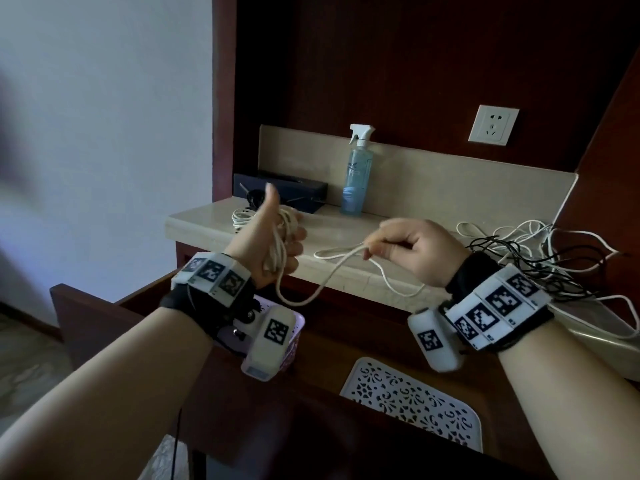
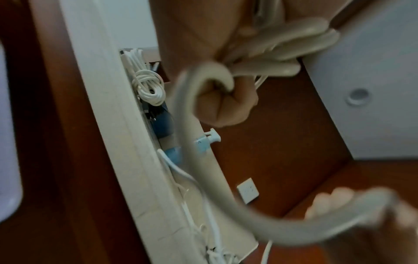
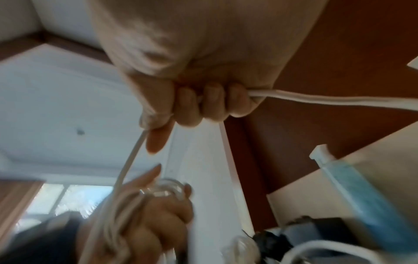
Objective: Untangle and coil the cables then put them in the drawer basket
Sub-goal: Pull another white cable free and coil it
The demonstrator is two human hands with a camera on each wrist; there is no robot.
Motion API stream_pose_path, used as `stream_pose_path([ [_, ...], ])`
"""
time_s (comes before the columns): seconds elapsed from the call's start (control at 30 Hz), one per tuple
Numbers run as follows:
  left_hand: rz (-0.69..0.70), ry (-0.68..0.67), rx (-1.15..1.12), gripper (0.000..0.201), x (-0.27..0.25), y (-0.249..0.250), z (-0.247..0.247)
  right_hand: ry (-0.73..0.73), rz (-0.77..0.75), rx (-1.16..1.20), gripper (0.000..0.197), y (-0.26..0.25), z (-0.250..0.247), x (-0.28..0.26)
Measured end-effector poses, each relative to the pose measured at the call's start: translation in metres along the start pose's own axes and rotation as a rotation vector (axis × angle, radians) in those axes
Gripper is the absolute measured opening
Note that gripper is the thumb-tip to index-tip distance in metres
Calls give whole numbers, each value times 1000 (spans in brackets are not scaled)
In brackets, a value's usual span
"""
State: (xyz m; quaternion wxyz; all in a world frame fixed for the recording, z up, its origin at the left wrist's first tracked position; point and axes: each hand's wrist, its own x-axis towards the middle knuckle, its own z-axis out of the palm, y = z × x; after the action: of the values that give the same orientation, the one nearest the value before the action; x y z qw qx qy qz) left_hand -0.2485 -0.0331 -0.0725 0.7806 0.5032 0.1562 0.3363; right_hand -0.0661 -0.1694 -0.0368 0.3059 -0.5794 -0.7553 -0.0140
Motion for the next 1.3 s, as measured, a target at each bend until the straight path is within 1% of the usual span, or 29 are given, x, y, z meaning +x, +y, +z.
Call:
stream_pose_path([
  [0.07,-37,21,245,67,0,-6,13,27,-89,79,23,-13,-5,11],
  [0.1,-49,13,327,69,0,-10,19,48,-127,86,22,-18,-6,18],
  [0.13,-71,-22,353,69,1,-13,24,80,-156,73,20,-21,-7,25],
  [0.2,-156,-136,284,69,0,-18,33,155,-172,41,15,-24,-8,38],
  [0.27,-234,-242,242,75,-2,-22,39,204,-148,9,15,-22,-11,47],
  [0.3,-269,-290,225,81,-2,-24,40,210,-126,-12,17,-20,-12,51],
  [0.37,-323,-384,147,83,-1,-27,42,208,-88,-49,18,-15,-12,56],
  [0.4,-336,-410,103,83,-1,-28,42,219,-71,-64,18,-11,-12,58],
  [0.47,-344,-413,20,82,0,-28,42,270,-24,-72,19,-3,-12,58],
  [0.57,-347,-431,-19,81,-2,-24,42,316,73,-74,21,9,-13,57],
  [0.6,-364,-463,3,79,-4,-22,42,303,95,-86,21,12,-12,56],
  [0.67,-407,-573,90,65,-6,-21,42,265,101,-130,20,11,-10,56],
  [0.7,-427,-605,138,58,-5,-21,43,255,91,-153,20,9,-8,57],
  [0.77,-443,-573,192,38,-4,-22,45,254,68,-171,21,6,-6,63],
  [0.8,-429,-542,185,32,-3,-22,46,262,65,-173,23,6,-6,66],
  [0.9,-336,-516,65,35,-2,-18,43,264,114,-186,30,12,-9,69],
  [0.97,-240,-483,-44,33,-2,-11,35,200,185,-176,34,17,-11,64],
  [1.03,-127,-394,-161,32,-3,-2,28,128,247,-129,29,24,-10,56],
  [1.07,-69,-333,-209,32,-4,1,25,124,268,-95,24,28,-8,50],
  [1.13,24,-209,-267,31,-4,5,20,166,274,-26,15,31,-2,41],
  [1.2,67,-92,-242,28,-3,6,18,226,241,-2,8,28,1,32],
  [1.23,83,-42,-211,26,-3,6,19,256,222,3,7,24,2,29],
  [1.3,119,31,-186,29,-3,4,20,305,192,17,8,15,4,22],
])
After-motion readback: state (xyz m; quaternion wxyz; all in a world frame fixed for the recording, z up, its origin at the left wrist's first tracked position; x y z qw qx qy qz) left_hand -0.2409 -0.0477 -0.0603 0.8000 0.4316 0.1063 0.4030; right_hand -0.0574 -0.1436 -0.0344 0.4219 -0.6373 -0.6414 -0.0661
